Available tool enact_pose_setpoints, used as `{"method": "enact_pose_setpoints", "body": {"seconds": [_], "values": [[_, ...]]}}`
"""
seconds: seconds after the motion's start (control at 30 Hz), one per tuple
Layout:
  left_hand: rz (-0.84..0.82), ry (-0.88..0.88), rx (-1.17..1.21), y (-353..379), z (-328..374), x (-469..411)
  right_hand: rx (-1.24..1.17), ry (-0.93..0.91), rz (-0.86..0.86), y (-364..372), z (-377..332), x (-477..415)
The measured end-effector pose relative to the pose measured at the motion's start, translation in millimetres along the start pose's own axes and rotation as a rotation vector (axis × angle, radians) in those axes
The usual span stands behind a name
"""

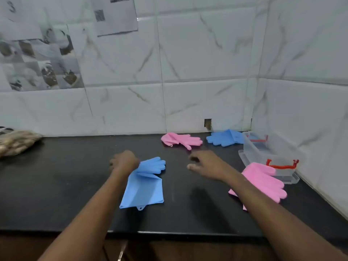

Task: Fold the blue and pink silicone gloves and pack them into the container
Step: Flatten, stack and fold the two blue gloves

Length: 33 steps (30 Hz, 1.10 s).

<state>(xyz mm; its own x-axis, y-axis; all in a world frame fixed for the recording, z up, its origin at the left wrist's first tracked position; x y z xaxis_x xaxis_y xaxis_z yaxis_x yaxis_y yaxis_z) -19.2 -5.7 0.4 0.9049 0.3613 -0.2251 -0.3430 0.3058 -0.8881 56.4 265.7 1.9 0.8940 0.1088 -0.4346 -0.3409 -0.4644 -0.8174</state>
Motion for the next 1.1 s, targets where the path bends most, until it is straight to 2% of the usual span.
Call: {"method": "enact_pose_setpoints", "body": {"seconds": [0.1,0.17,0.33,0.43,0.53,0.6,0.73,0.9,0.97,1.1], "values": [[-0.190,-0.122,0.295,10,-19,6,-0.045,0.038,-0.085,19,-11,10],[-0.234,-0.238,0.459,17,-19,7,-0.092,0.073,-0.138,34,-18,13],[-0.307,-0.343,0.619,30,-15,-3,-0.122,0.158,-0.205,58,-26,9],[-0.324,-0.340,0.750,30,-15,-4,-0.113,0.154,-0.190,70,-25,12],[-0.445,-0.341,0.995,26,-12,0,-0.186,0.184,-0.131,81,-23,14],[-0.501,-0.347,1.147,24,-7,7,-0.315,0.255,-0.071,84,-23,13],[-0.511,-0.300,1.353,19,6,18,-0.671,0.438,0.016,86,-27,11],[-0.536,-0.188,1.433,14,21,27,-1.220,0.606,0.017,78,-30,7],[-0.554,-0.157,1.444,11,29,34,-1.301,0.642,0.040,71,-29,1],[-0.590,-0.057,1.456,1,45,42,-1.279,0.644,0.239,44,-30,-23]]}}
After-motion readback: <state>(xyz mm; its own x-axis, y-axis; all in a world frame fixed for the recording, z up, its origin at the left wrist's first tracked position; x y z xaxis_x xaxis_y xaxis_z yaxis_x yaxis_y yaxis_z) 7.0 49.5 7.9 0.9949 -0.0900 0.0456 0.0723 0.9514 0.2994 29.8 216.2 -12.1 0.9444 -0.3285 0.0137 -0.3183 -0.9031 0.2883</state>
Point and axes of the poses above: each hand's wrist, its own x-axis away from the middle knuckle, its own y-axis out of the palm, z = x × y, the point moved 2 cm from there along -x, towards the middle knuckle, and after that the axes turned 13 degrees about z, right-handed, at the moved point
